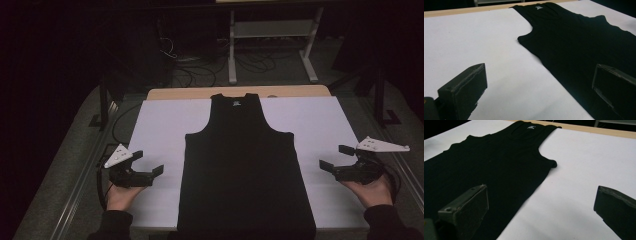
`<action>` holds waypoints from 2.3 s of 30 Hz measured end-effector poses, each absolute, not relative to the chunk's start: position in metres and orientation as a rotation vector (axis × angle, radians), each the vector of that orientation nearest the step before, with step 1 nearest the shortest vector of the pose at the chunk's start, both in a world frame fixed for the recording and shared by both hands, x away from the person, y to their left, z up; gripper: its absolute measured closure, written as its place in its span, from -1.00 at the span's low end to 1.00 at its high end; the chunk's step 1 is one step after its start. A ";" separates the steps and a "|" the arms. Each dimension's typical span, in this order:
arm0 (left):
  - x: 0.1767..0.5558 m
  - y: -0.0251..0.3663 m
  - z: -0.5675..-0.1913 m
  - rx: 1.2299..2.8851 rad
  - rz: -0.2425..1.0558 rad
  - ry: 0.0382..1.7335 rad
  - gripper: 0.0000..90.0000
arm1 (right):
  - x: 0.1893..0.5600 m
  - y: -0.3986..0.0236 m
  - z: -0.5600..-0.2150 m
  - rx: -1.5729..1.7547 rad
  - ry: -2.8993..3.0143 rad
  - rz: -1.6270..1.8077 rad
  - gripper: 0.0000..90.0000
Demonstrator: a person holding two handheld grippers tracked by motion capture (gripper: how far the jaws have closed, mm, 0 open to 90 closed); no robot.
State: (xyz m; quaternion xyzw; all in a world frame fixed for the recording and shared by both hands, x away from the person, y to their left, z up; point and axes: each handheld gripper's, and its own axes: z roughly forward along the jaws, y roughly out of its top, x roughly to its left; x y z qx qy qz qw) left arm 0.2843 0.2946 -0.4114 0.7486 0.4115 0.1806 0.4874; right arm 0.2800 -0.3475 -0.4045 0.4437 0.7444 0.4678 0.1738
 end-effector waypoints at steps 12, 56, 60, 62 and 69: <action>0.284 0.295 -0.411 1.826 0.438 0.995 -1.00 | 0.279 -0.347 -0.404 1.258 2.114 1.332 -1.00; 0.305 0.278 -0.371 1.898 0.465 0.921 -1.00 | 0.304 -0.322 -0.362 1.142 2.206 1.288 -1.00; 0.308 0.277 -0.370 1.903 0.466 0.921 -1.00 | 0.307 -0.321 -0.360 1.130 2.214 1.287 -1.00; 0.311 0.277 -0.370 1.908 0.461 0.922 -1.00 | 0.310 -0.320 -0.357 1.120 2.220 1.284 -1.00; 0.319 0.275 -0.368 1.929 0.453 0.922 -1.00 | 0.320 -0.318 -0.353 1.097 2.240 1.271 -1.00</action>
